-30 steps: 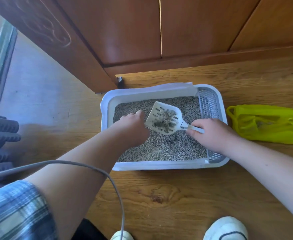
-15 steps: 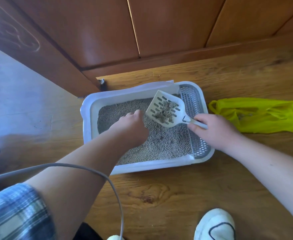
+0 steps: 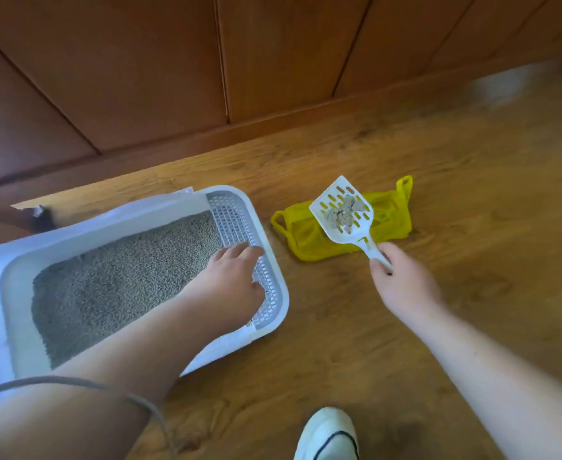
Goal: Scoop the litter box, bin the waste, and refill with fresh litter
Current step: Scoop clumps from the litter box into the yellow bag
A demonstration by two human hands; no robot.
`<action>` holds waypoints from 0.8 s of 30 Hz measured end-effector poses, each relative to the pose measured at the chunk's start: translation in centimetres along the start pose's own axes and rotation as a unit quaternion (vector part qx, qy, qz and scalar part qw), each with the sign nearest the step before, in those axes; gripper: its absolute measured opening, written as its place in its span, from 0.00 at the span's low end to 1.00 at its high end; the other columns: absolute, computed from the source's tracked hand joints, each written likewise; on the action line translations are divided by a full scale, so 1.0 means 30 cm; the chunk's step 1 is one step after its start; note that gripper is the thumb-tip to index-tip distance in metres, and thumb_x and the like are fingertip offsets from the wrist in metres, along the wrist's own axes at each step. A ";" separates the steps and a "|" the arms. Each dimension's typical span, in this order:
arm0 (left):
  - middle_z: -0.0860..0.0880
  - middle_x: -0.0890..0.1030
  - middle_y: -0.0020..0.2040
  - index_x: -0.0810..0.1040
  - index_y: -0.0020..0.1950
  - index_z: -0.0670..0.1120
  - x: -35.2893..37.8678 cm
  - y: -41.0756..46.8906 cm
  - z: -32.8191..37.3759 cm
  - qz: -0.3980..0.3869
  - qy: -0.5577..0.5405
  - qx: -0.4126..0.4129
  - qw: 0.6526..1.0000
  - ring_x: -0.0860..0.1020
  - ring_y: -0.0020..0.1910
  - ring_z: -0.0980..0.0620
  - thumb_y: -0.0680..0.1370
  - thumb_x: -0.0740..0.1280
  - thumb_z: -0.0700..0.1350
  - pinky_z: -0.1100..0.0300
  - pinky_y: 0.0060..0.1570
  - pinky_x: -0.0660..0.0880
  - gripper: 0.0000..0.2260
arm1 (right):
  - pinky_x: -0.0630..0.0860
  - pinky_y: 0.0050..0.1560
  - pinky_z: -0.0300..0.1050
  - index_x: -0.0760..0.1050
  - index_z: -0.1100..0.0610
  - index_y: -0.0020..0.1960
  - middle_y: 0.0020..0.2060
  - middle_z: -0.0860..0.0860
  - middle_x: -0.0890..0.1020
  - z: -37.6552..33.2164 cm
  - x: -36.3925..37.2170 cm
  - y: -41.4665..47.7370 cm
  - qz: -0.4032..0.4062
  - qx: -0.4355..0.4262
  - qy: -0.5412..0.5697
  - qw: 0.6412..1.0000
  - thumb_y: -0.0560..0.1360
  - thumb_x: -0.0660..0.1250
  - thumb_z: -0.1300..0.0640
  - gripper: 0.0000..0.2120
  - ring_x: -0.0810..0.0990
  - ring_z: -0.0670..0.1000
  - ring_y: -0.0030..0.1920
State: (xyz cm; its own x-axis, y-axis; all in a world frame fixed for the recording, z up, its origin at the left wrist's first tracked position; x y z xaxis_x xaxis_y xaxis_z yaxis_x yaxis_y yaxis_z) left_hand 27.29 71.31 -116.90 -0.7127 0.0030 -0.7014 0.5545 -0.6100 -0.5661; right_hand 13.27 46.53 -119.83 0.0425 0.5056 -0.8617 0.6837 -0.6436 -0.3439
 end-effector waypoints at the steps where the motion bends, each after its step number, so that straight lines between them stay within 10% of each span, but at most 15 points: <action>1: 0.52 0.56 0.79 0.56 0.79 0.52 0.015 0.008 0.002 -0.012 0.006 -0.003 1.000 0.52 0.78 0.47 0.80 0.58 0.45 0.52 0.73 0.55 0.27 | 0.77 0.40 0.54 0.70 0.46 0.55 0.38 0.51 0.80 0.024 -0.010 0.000 0.007 0.011 -0.040 0.999 0.79 0.60 0.50 0.06 0.79 0.62 0.42; 17: 0.50 0.58 0.77 0.56 0.79 0.52 0.014 -0.002 -0.023 -0.042 0.008 -0.027 0.999 0.54 0.77 0.47 0.81 0.58 0.46 0.53 0.71 0.58 0.26 | 0.73 0.48 0.54 0.70 0.50 0.67 0.57 0.57 0.76 0.008 -0.039 0.018 0.046 0.020 -0.079 0.996 0.79 0.60 0.60 0.17 0.76 0.64 0.56; 24: 0.52 0.60 0.77 0.55 0.79 0.54 0.004 -0.034 -0.120 -0.063 0.001 -0.052 0.997 0.56 0.77 0.47 0.80 0.58 0.48 0.50 0.69 0.62 0.27 | 0.71 0.41 0.49 0.73 0.47 0.58 0.42 0.53 0.79 -0.114 -0.032 -0.007 0.017 0.035 -0.031 0.999 0.77 0.60 0.50 0.11 0.79 0.62 0.47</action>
State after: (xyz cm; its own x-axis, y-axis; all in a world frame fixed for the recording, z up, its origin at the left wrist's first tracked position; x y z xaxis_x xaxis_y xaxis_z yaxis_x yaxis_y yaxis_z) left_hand 28.19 74.78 -117.98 -0.7792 0.0757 -0.6222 0.5022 -0.5185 -0.6920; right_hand 15.56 48.15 -117.65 0.0194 0.4477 -0.8940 0.6306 -0.6994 -0.3365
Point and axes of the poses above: each hand's wrist, its own y-axis towards the middle knuckle, its own x-axis out of the palm, z = x × y, the point moved 9 cm from there along y, towards the middle knuckle
